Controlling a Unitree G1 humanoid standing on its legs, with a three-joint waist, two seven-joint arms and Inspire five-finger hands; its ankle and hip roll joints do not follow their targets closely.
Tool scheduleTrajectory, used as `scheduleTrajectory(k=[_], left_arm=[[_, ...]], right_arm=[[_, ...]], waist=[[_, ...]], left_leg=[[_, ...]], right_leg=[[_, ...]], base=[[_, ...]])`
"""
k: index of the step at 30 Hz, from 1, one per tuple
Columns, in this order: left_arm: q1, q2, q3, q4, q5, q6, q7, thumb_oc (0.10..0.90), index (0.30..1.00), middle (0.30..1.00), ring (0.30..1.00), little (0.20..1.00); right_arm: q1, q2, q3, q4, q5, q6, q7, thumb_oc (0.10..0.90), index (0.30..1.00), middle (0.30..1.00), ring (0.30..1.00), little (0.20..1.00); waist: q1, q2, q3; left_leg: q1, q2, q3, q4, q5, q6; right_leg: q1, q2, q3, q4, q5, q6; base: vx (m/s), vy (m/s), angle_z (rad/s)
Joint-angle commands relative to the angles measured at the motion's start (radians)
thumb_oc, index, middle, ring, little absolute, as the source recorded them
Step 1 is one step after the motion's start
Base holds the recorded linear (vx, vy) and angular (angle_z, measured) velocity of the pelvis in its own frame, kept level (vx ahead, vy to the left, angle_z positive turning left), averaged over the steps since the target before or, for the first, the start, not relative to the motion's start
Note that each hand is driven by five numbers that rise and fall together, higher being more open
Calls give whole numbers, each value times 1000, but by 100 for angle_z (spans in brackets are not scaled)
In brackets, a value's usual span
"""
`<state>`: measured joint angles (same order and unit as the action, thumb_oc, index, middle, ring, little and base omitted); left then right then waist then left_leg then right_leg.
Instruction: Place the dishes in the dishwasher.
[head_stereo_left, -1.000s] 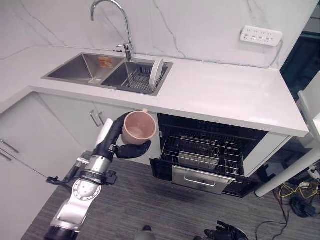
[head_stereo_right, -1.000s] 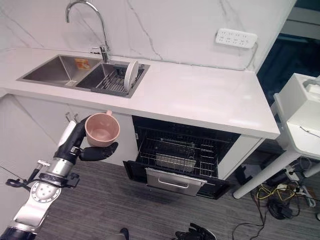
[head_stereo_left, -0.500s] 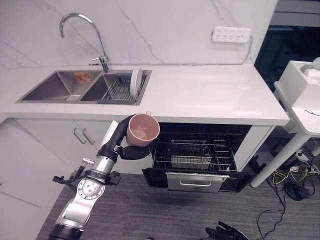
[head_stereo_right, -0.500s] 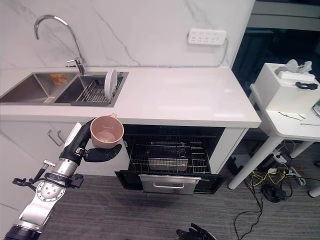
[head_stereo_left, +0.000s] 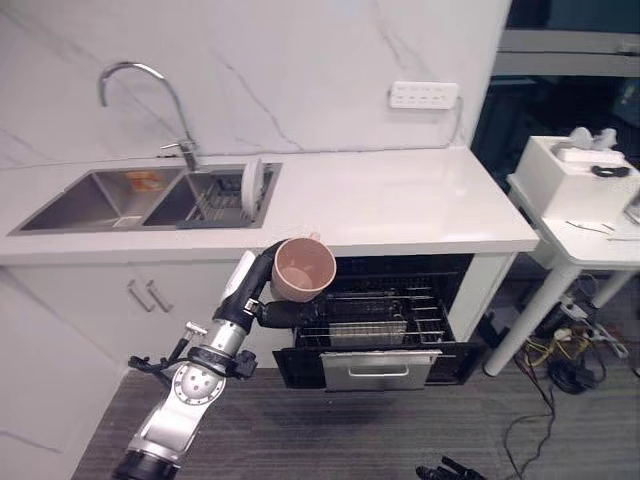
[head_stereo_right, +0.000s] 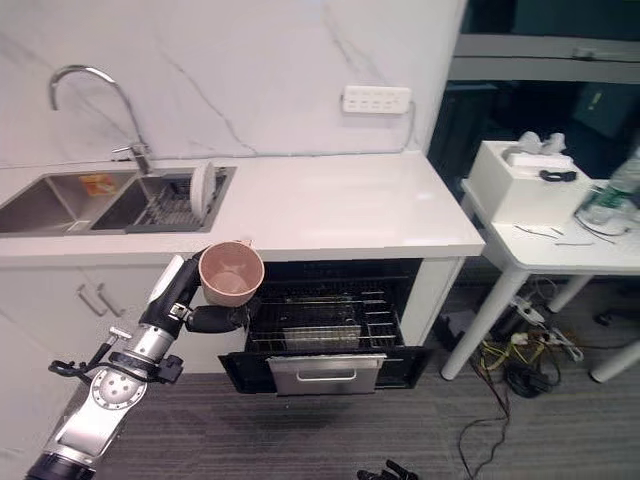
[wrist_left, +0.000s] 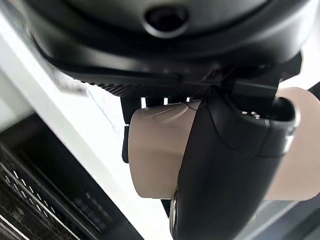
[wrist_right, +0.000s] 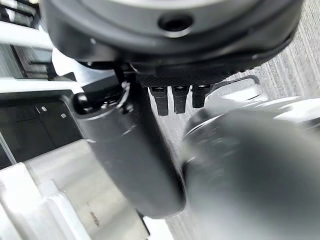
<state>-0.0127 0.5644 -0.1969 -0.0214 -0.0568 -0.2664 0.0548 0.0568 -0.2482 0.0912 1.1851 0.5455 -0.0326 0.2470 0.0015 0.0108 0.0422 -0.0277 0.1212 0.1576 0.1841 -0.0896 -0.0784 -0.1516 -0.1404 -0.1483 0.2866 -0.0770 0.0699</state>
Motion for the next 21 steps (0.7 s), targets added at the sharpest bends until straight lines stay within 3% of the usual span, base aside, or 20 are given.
scheduleTrajectory(k=[1,3,4,6,9,10,11,12,13,14,17,19,21], left_arm=[[-150,-1,85,-91,-25,-85,57,400,300,300,300,300],[-163,2,82,-84,-26,-88,50,400,300,300,300,300],[-166,1,65,-88,-13,-92,48,400,300,300,300,300],[-154,2,55,-92,5,-89,67,400,300,300,300,300],[-108,4,76,-88,-7,-71,128,400,300,300,300,300],[-102,3,79,-89,-12,-71,137,400,300,300,300,300],[-93,0,83,-107,5,-50,123,400,300,300,300,300],[-103,-1,78,-105,24,-47,115,400,300,300,300,300],[-121,-11,73,-100,20,-44,114,400,300,300,300,300],[-127,-17,78,-97,22,-35,120,400,300,300,300,300],[-145,-22,67,-89,1,-23,105,400,300,300,300,300],[-128,-23,72,-84,-8,-44,106,400,300,300,300,300],[-124,-21,72,-79,-11,-62,89,400,300,300,300,300]], right_arm=[[-55,-32,7,-34,-46,-17,7,800,900,900,900,900],[-64,-30,8,-20,-63,-31,13,800,900,900,900,900],[-64,-18,2,-8,-73,-43,16,800,900,900,900,900],[-64,-8,-11,-5,-77,-38,15,800,900,900,900,900],[-58,-12,6,-19,-158,-37,8,800,900,900,900,900],[-56,-14,14,-23,-159,-47,3,800,900,900,900,900],[-45,-30,36,-53,-140,-42,-13,800,900,900,900,900],[-33,-35,38,-55,-131,-59,-22,800,900,900,900,900],[-19,-42,40,-52,-127,-87,-32,800,900,900,900,900],[-17,-45,43,-55,-142,-92,-57,800,900,900,900,900],[-3,-45,33,-53,-128,-102,-97,800,900,900,900,900],[2,-42,36,-78,-147,-121,-99,800,900,900,900,900],[16,-36,39,-106,-145,-128,-110,800,900,900,900,900]], waist=[[-13,-1,82],[-9,-20,90],[-11,-41,98],[-16,-44,101],[-10,-36,97],[-9,-36,98],[-6,-32,107],[1,-36,114],[12,-39,122],[13,-27,121],[5,13,106],[8,22,93],[4,27,83]], left_leg=[[-2,-44,-9,116,-56,77],[7,-36,-17,116,-58,69],[15,-14,-51,116,-64,47],[30,30,-82,116,-67,22],[48,130,-60,116,-28,-36],[46,143,-63,116,-20,-38],[28,166,-68,116,70,-42],[13,175,-44,116,151,-51],[-31,148,-33,116,193,-49],[-57,122,-34,116,173,-41],[-142,129,-16,116,161,-49],[-150,98,-79,116,109,-44],[-142,93,-74,116,90,-43]], right_leg=[[60,-15,-119,13,134,71],[40,-71,-95,13,147,93],[15,-144,-11,13,172,133],[2,-173,52,13,186,159],[46,-141,-1,13,113,152],[50,-128,-5,13,101,142],[80,-73,-13,13,53,92],[99,-60,-34,13,36,69],[111,-46,-47,13,17,52],[109,-32,-55,13,7,50],[116,-3,-88,13,-19,44],[119,-4,-75,13,-26,44],[126,-15,-86,13,-31,46]], base=[[-2,-492,-55],[26,-622,-45],[67,-710,-23],[129,-715,5],[201,-532,20],[218,-601,-10],[177,-566,-13],[184,-637,22],[129,-419,11],[135,-206,14],[94,75,-15],[92,192,-6],[39,154,-12]])
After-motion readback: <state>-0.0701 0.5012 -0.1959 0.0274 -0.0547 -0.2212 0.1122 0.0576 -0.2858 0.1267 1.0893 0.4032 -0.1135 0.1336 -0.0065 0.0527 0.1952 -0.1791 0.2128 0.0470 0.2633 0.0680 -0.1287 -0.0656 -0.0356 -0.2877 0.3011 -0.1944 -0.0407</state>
